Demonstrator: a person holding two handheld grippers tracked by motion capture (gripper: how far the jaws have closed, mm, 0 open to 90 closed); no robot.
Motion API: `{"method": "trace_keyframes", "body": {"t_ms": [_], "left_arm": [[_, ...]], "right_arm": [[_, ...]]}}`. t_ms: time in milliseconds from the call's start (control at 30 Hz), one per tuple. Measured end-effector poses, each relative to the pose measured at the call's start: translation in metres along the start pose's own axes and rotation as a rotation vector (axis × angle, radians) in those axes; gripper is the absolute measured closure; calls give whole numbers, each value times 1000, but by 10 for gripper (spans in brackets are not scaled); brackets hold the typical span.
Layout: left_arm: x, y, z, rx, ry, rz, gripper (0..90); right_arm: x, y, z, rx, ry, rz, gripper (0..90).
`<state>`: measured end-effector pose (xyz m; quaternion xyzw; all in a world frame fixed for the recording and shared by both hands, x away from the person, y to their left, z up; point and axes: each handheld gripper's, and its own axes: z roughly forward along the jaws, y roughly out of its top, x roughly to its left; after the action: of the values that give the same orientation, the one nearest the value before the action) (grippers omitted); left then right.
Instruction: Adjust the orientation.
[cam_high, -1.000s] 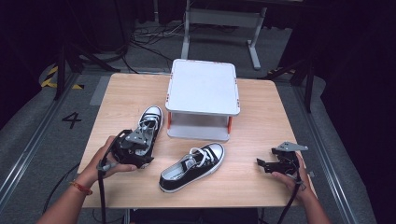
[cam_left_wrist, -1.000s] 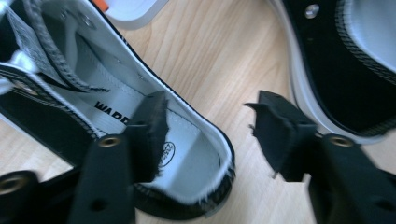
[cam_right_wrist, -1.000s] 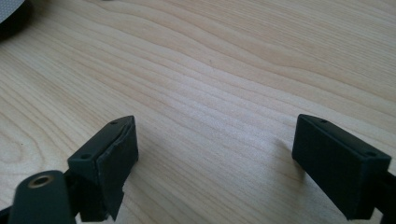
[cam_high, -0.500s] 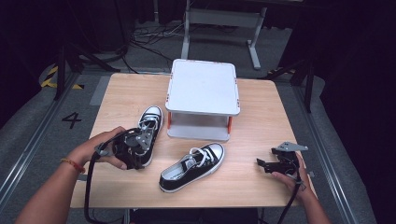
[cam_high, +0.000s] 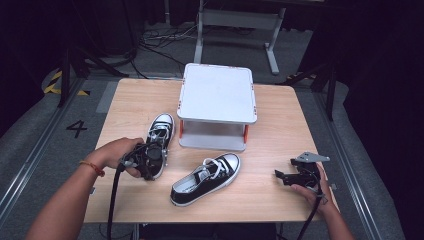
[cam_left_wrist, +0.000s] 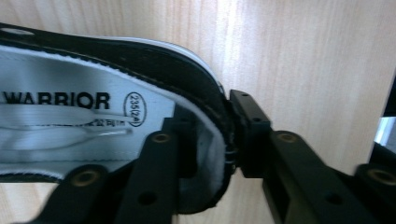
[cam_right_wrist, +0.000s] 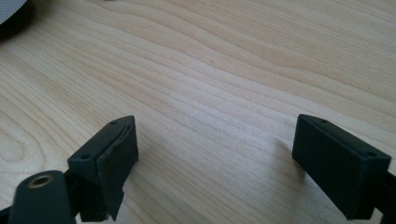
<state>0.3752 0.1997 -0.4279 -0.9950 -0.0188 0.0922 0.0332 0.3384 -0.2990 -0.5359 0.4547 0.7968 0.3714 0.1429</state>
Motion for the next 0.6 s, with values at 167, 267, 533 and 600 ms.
{"method": "trace_keyframes", "body": {"t_ms": [167, 267, 533, 600], "left_arm": [[-4, -1, -1, -7, 14, 35, 790], [-7, -1, 0, -9, 31, 46, 789], [-6, -1, 0, -14, 24, 37, 789], [-6, -1, 0, -9, 22, 47, 790]], "right_arm": [[0, 0, 0, 0, 1, -1, 146], [0, 0, 0, 0, 2, -2, 146], [0, 0, 0, 0, 5, -3, 146], [0, 0, 0, 0, 4, -3, 146]]}}
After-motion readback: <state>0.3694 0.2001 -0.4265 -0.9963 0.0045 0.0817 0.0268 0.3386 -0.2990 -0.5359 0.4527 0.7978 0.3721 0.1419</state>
